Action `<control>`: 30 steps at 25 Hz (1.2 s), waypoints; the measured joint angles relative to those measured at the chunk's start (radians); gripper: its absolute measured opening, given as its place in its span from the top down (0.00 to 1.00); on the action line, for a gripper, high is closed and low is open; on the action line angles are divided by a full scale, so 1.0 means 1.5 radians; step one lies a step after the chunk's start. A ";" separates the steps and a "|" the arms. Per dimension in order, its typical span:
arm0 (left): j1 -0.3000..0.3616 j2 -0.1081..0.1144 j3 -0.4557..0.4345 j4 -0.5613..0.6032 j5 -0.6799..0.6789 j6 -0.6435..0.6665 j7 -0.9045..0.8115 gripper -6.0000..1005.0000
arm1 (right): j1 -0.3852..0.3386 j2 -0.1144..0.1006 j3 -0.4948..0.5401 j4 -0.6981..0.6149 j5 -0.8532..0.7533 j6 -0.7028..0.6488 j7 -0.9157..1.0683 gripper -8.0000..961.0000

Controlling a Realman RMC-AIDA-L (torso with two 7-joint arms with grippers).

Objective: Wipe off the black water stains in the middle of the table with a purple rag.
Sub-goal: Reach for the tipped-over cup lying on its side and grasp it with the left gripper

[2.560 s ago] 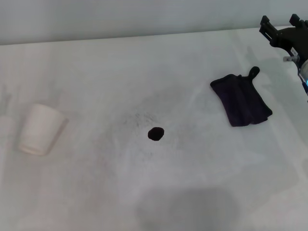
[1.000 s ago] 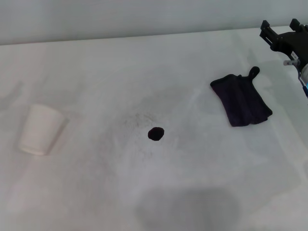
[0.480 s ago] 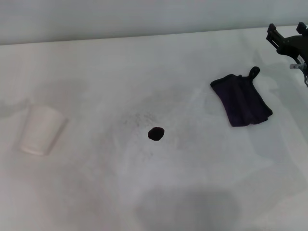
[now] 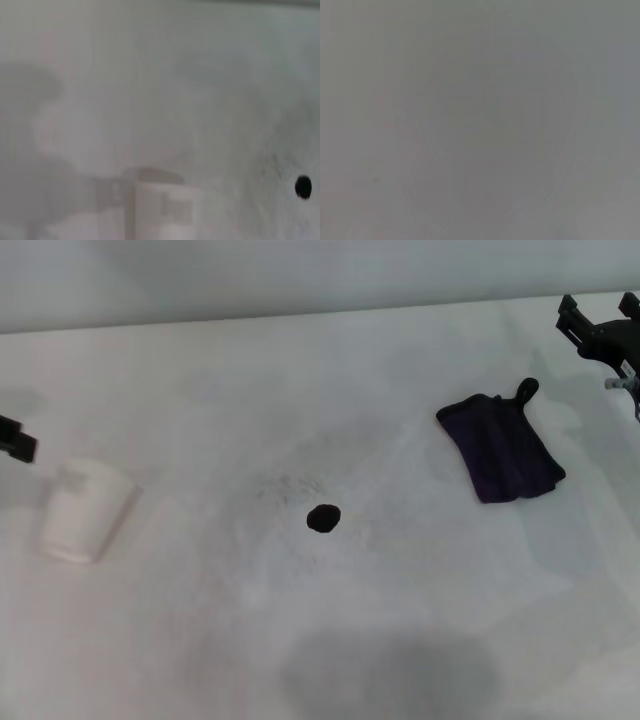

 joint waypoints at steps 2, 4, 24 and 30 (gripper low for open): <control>-0.015 -0.017 0.006 0.003 0.038 -0.016 0.000 0.15 | -0.002 0.001 -0.003 0.000 0.000 0.001 0.000 0.09; -0.016 -0.023 0.015 0.004 0.055 -0.022 -0.001 0.16 | -0.003 0.001 -0.008 0.000 0.000 0.002 0.000 0.09; 0.006 -0.116 0.038 -0.017 0.163 0.137 0.010 0.16 | -0.018 -0.001 -0.017 -0.008 0.000 0.022 0.000 0.09; 0.007 -0.124 0.041 -0.042 0.165 0.174 0.024 0.16 | -0.021 -0.001 -0.017 -0.014 0.000 0.022 0.001 0.09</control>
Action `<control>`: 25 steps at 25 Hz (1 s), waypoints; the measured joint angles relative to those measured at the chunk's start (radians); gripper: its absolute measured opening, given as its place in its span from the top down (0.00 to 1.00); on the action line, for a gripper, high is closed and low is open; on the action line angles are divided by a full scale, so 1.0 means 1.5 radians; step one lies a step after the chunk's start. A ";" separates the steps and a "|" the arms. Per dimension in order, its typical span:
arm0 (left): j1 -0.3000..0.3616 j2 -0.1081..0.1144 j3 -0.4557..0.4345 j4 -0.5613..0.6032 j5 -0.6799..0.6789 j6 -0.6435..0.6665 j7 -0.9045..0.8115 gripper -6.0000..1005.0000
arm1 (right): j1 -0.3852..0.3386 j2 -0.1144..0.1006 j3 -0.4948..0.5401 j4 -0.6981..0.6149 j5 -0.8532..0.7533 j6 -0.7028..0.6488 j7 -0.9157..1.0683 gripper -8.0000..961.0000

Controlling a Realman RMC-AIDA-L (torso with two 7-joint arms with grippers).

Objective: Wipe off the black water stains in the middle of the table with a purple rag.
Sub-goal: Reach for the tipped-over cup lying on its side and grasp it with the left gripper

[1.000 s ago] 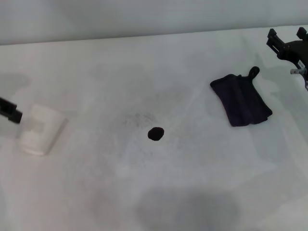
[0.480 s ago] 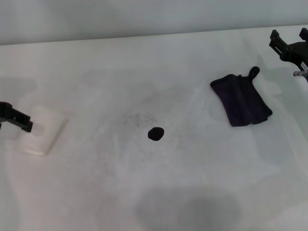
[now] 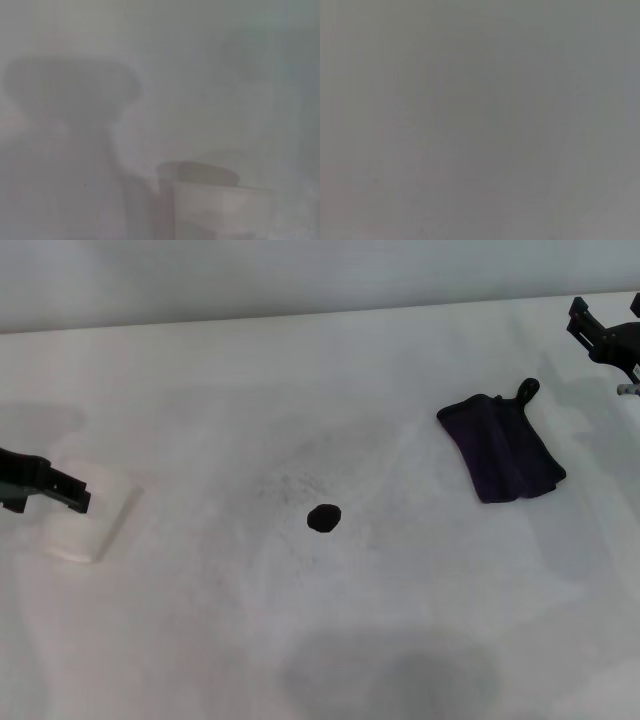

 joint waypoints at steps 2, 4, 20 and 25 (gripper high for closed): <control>0.000 0.000 0.002 -0.010 0.002 0.011 0.004 0.16 | 0.000 0.000 0.000 0.000 0.000 0.000 0.000 0.09; 0.000 -0.001 0.003 -0.021 0.002 0.024 0.008 0.16 | 0.000 0.000 0.000 0.000 0.000 0.000 0.000 0.09; 0.010 -0.022 0.003 -0.075 -0.017 0.132 0.070 0.16 | -0.006 -0.002 0.000 -0.004 0.000 -0.005 -0.001 0.09; 0.016 -0.022 0.003 -0.078 -0.027 0.144 0.081 0.16 | -0.006 -0.002 0.000 -0.007 0.000 -0.006 -0.001 0.09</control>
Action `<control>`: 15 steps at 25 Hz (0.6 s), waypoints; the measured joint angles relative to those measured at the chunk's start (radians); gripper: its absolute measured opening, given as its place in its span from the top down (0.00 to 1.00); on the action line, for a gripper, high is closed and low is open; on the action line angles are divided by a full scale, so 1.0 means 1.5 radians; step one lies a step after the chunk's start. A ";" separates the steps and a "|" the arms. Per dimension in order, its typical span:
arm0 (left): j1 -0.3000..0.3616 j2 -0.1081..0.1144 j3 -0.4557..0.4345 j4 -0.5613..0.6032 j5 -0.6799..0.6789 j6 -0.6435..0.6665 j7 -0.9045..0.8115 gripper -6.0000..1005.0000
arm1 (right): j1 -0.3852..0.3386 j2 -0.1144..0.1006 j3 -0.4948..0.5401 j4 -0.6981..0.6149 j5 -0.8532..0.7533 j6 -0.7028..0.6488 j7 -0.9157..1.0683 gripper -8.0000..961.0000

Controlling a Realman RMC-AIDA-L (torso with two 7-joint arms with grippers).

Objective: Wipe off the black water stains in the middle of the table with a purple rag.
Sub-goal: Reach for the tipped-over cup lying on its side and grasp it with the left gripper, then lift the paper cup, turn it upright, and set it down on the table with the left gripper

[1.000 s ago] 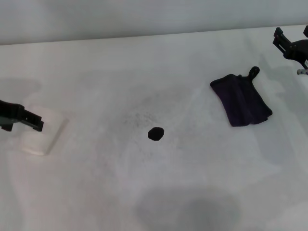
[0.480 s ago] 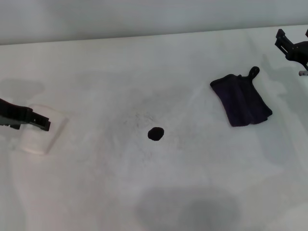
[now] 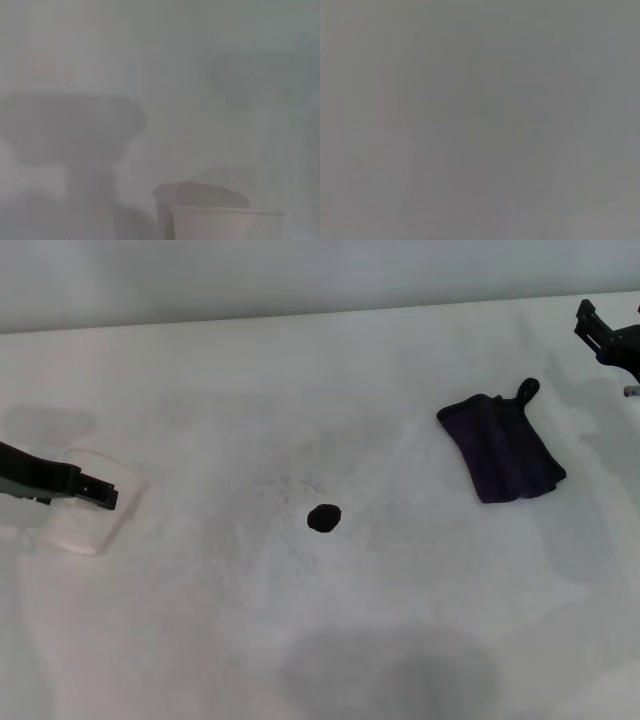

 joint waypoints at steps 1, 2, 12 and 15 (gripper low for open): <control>0.000 0.000 0.000 -0.001 0.000 0.000 0.002 0.16 | 0.000 0.000 0.000 -0.001 0.000 0.000 0.000 0.09; 0.001 0.000 0.000 -0.003 0.000 0.000 0.004 0.16 | -0.001 0.000 0.000 -0.001 0.000 -0.001 0.000 0.09; 0.008 -0.003 0.001 -0.007 -0.009 0.007 0.004 0.22 | 0.000 0.001 0.001 -0.001 0.000 -0.002 0.000 0.09; 0.013 -0.005 0.001 -0.003 -0.016 0.018 -0.004 0.25 | 0.000 0.001 0.001 -0.002 0.000 -0.002 0.000 0.09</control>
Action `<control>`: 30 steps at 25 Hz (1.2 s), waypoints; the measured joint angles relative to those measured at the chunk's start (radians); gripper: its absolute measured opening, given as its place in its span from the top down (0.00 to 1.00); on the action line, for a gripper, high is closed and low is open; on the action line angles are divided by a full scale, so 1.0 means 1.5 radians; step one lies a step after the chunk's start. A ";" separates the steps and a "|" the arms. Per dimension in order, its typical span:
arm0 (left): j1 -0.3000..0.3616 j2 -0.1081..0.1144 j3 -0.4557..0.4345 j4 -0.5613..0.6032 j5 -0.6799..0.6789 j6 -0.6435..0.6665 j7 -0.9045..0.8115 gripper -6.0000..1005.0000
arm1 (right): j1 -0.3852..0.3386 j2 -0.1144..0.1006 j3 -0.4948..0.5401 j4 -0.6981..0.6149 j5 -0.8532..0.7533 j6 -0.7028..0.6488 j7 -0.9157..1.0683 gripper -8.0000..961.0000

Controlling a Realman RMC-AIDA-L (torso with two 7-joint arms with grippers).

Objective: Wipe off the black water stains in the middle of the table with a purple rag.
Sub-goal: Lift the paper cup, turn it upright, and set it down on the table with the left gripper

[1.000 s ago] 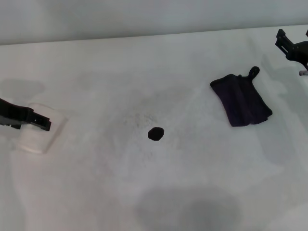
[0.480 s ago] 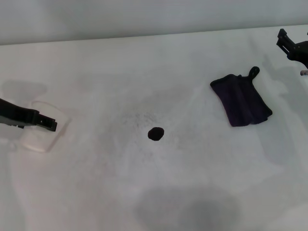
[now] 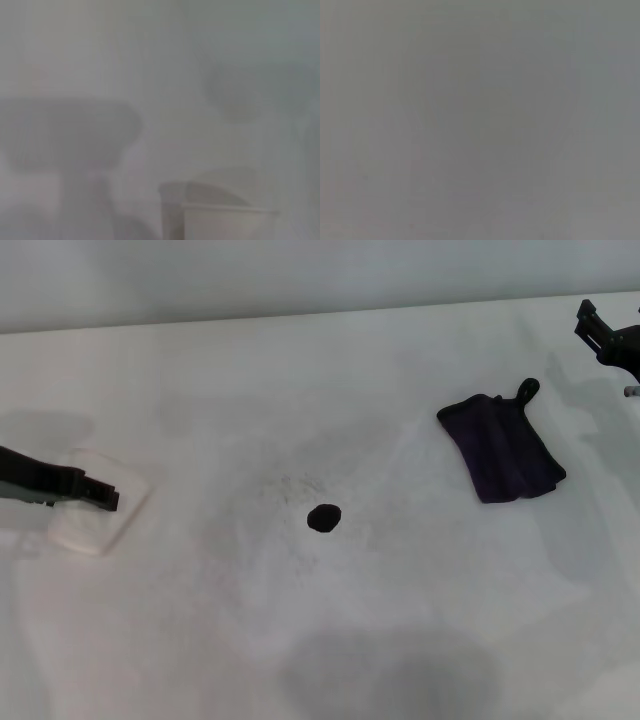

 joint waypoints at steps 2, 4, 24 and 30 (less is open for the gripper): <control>0.005 0.000 0.000 0.004 -0.019 0.010 0.002 0.30 | 0.000 0.000 0.000 0.000 0.000 0.000 0.000 0.09; 0.007 0.000 0.000 0.005 -0.031 0.014 0.006 0.31 | 0.000 0.000 0.000 0.000 0.000 0.000 0.000 0.09; 0.101 -0.002 0.107 0.012 -0.338 0.265 0.221 0.32 | -0.005 -0.001 0.006 -0.018 0.002 0.001 0.002 0.09; 0.155 -0.004 0.189 -0.075 -0.586 0.382 0.465 0.32 | -0.005 -0.001 0.007 -0.021 0.006 0.002 0.004 0.09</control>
